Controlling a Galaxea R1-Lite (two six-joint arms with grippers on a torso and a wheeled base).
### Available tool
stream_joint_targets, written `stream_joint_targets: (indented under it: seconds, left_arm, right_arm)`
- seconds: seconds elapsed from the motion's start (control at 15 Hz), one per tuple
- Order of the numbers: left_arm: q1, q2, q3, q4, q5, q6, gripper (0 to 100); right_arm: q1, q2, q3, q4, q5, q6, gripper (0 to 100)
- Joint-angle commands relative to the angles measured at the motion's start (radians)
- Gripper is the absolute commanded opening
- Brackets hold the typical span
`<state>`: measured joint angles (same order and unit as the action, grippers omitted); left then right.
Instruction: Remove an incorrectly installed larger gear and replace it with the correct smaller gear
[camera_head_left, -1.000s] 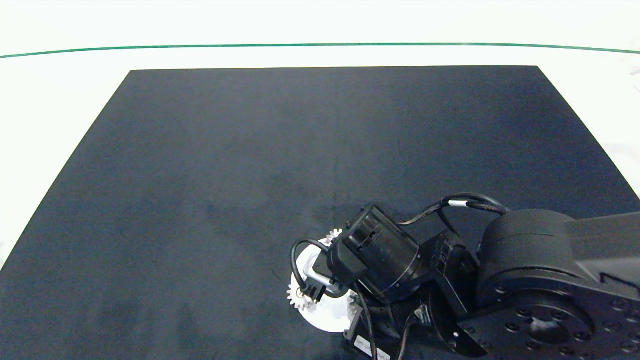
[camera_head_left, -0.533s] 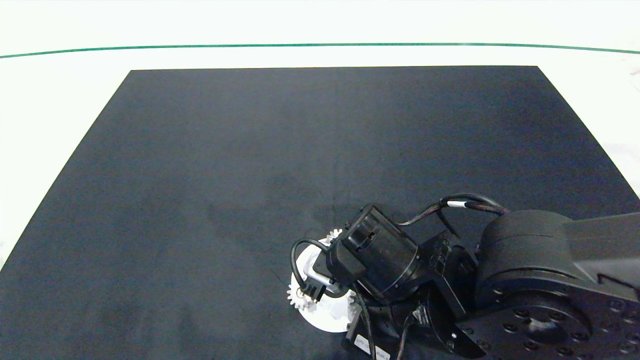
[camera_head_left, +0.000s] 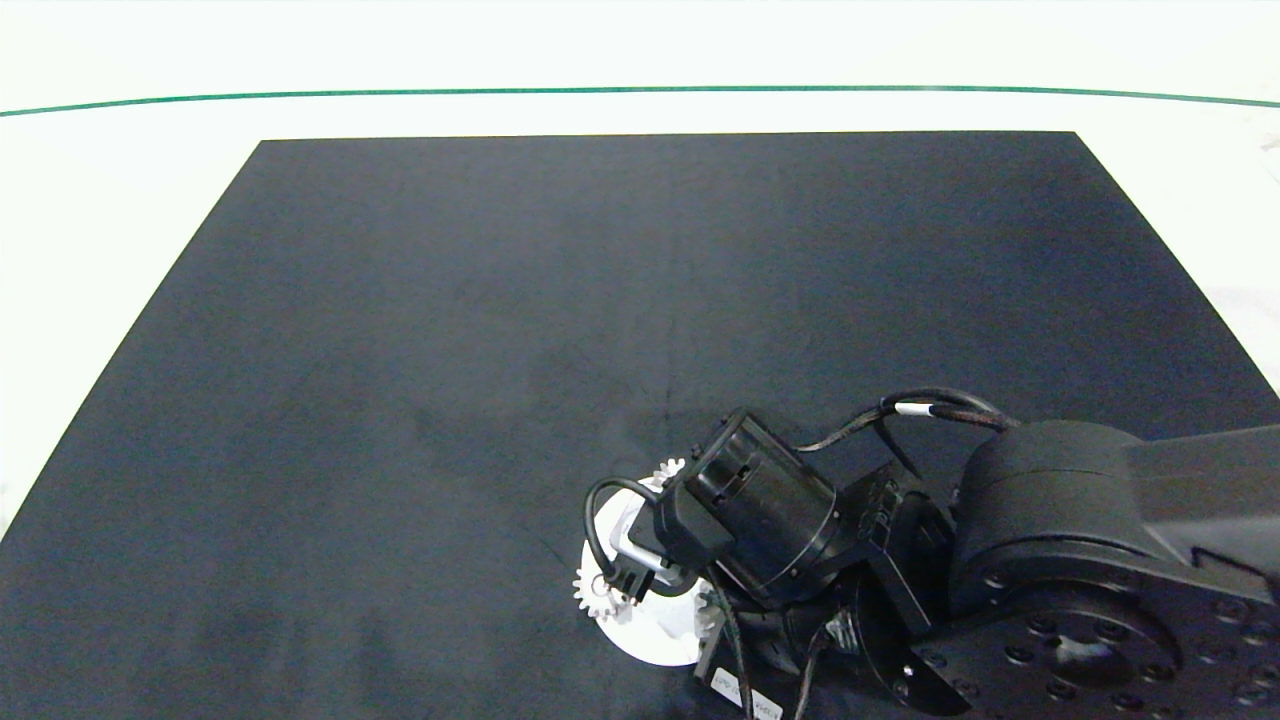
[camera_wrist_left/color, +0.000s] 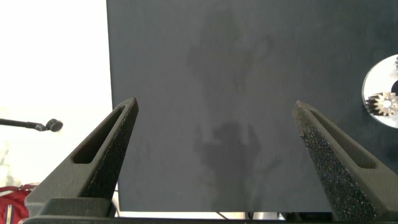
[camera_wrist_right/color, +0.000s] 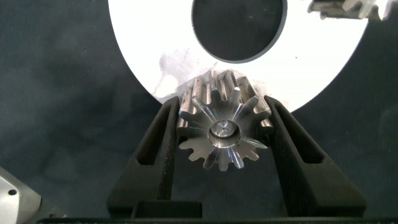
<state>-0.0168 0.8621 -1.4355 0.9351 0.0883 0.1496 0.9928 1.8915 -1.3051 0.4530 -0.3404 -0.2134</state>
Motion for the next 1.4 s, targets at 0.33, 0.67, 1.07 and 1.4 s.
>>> stream_joint_targets:
  seconds: [0.33, 0.67, 1.07, 1.4]
  left_arm:
    - [0.000, -0.002, 0.001, 0.005, 0.001, 0.001, 100]
    - [0.000, -0.006, 0.001, 0.005, 0.001, 0.001, 100]
    - [0.000, -0.006, 0.006, 0.005, 0.001, 0.001, 100]
    - [0.000, -0.006, 0.006, 0.005, 0.001, 0.001, 100]
  right_arm:
    - [-0.003, -0.020, 0.001, 0.001, -0.002, 0.003, 37]
    - [0.001, -0.084, 0.003, 0.007, -0.002, 0.000, 37]
    - [0.010, -0.261, 0.113, 0.010, -0.002, -0.003, 37]
    - [0.020, -0.304, 0.305, 0.000, -0.017, 0.005, 37]
